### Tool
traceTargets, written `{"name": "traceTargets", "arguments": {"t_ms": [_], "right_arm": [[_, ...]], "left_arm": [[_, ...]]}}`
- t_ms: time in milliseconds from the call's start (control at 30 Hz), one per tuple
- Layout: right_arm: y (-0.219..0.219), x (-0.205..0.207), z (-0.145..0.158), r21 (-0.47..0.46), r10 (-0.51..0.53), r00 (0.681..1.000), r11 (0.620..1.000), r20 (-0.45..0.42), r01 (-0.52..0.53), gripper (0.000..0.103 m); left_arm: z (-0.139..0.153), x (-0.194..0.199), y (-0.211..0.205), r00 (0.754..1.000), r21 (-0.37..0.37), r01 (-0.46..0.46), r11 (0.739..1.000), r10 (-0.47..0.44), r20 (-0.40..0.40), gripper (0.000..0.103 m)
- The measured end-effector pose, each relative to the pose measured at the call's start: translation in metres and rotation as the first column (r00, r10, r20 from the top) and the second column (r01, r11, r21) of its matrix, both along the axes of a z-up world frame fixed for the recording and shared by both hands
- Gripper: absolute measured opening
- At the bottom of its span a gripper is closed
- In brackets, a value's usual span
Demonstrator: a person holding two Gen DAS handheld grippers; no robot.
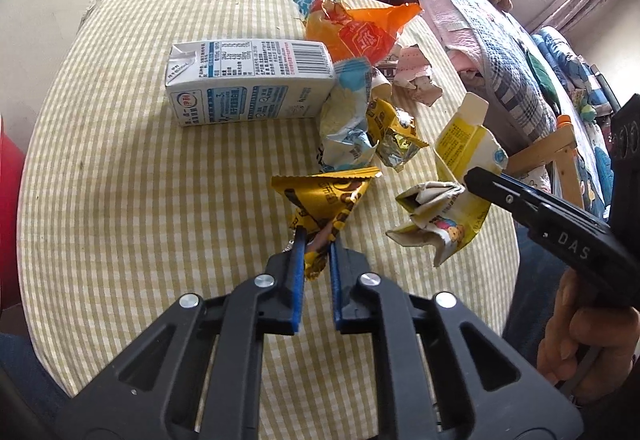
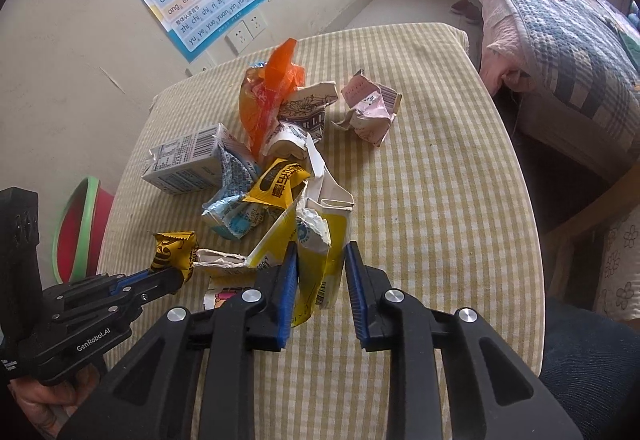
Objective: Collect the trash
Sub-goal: 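Carry the gold wrapper and yellow bag with both tools over the red bin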
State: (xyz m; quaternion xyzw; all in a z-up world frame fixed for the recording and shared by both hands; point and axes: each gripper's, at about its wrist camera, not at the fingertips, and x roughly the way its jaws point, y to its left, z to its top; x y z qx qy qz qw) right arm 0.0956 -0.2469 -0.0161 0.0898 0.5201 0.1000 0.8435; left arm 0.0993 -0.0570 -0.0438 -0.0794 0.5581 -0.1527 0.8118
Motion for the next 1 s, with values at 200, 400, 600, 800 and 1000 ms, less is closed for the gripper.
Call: {"name": "traceTargets", "arguments": {"t_ms": [200,400,600,800,1000], "right_arm": [[0.011,-0.006,0.019,-0.015,0.022,0.999,1.000,0.050,-0.021,0.023],[0.027,-0.009,0.036,-0.013,0.047,0.995,0.999,0.085,-0.046,0.023],[0.051,-0.010,0.052,-0.020,0.088,0.989,0.996,0.121,-0.086,0.023],[0.080,-0.008,0.063,-0.030,0.138,0.980,0.990,0.144,-0.135,0.023],[0.115,-0.004,0.074,-0.036,0.198,0.965,0.980,0.171,-0.194,0.023]], "left_arm": [[0.020,-0.009,0.014,0.998,-0.008,-0.035,0.999,0.036,0.045,0.010],[0.041,-0.016,0.037,0.992,-0.016,-0.088,0.996,0.089,0.093,0.010],[0.057,-0.023,0.069,0.979,-0.030,-0.158,0.987,0.161,0.129,0.010],[0.073,-0.030,0.101,0.958,0.005,-0.227,0.974,0.222,0.182,0.010],[0.086,-0.037,0.137,0.936,-0.015,-0.289,0.957,0.285,0.204,0.010]]}}
